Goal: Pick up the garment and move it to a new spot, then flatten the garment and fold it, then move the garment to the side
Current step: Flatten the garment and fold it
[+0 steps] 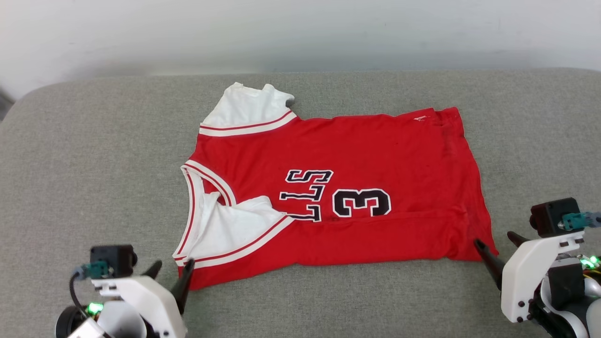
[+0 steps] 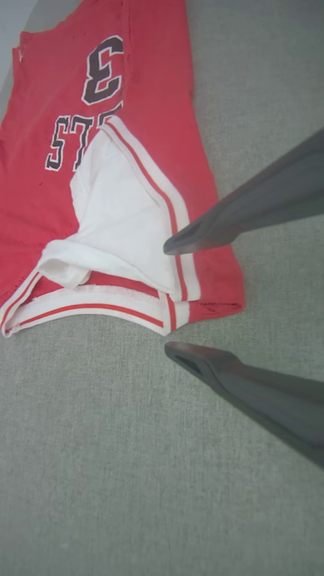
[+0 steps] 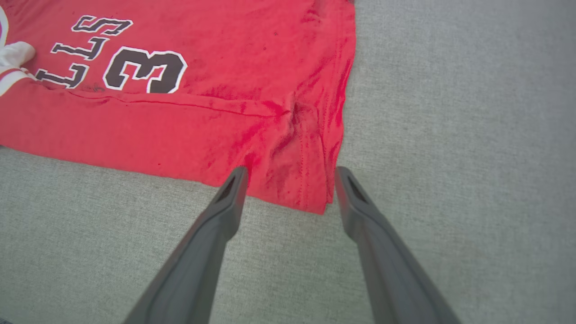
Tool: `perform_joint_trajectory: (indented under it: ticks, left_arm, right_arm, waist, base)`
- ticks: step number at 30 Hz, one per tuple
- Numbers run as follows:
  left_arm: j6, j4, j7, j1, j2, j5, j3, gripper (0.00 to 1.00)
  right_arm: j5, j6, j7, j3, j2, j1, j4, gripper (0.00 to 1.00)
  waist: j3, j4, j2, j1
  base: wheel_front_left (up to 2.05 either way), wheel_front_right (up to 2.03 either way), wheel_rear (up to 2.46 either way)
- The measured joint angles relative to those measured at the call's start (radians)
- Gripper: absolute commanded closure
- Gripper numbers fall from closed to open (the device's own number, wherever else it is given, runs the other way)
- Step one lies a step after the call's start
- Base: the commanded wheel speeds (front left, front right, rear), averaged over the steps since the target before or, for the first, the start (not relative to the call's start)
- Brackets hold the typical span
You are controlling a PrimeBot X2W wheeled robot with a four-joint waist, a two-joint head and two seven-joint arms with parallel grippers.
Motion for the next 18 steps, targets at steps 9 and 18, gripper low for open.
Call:
perform_joint_trajectory:
  ticks: [9,18]
  left_arm:
    - [0.091,-0.104,0.094,0.054,0.031,0.013,-0.032,0.0]
    - [0.123,-0.026,0.096,0.039,-0.001,0.01,-0.03,0.0]
  right_arm:
    - [-0.046,0.0,0.044,-0.052,0.083,0.056,-0.121,0.0]
    - [-0.055,0.0,0.028,-0.021,0.088,0.069,-0.136,0.0]
  waist:
    - [0.045,-0.014,0.0,0.0]
    - [0.095,-0.039,0.0,0.0001]
  base:
    - [0.0,0.0,0.0]
    - [0.0,0.0,0.0]
